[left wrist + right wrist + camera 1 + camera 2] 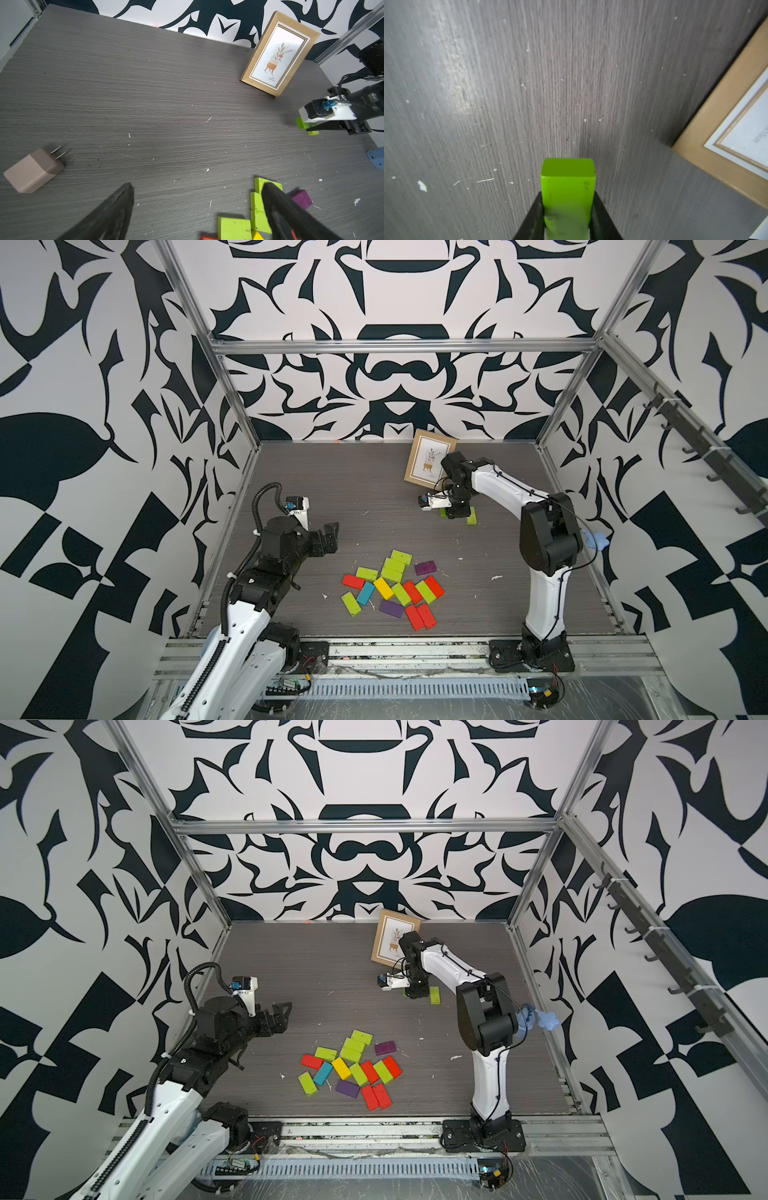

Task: Assemble the letter t with building blocks
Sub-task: Assemble the building block at the center of the board.

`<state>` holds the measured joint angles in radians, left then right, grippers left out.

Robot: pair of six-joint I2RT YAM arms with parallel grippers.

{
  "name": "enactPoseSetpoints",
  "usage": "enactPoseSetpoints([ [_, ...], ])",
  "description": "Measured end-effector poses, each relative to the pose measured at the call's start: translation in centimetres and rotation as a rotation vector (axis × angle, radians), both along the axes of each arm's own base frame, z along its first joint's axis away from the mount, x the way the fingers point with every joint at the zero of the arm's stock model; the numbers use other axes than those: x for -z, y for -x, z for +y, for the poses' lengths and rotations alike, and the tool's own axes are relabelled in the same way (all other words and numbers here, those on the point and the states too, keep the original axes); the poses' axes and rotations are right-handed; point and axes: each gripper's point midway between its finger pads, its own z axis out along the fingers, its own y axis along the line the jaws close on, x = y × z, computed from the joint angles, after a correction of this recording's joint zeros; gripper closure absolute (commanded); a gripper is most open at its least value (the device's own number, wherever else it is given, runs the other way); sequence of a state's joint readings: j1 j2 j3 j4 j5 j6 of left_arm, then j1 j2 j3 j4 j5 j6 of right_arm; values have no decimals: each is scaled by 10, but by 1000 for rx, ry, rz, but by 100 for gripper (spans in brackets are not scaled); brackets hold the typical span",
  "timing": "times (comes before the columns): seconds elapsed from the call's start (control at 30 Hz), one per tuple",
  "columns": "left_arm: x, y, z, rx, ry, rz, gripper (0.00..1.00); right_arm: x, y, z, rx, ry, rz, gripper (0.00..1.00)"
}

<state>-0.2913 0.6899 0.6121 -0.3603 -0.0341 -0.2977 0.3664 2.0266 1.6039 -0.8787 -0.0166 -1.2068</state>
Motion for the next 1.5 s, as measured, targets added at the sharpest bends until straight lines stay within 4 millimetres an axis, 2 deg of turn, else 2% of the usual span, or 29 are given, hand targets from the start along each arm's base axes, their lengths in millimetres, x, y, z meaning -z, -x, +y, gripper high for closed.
enactPoseSetpoints([
  [0.4,0,0,1,-3,-2,-1,0,24,0,-14,21,48,48,97],
  [0.77,0,0,1,-5,-5,-2,0,24,-6,-25,44,56,36,95],
  [1.5,1,-1,1,-6,-8,3,0,34,-4,-30,55,56,52,92],
])
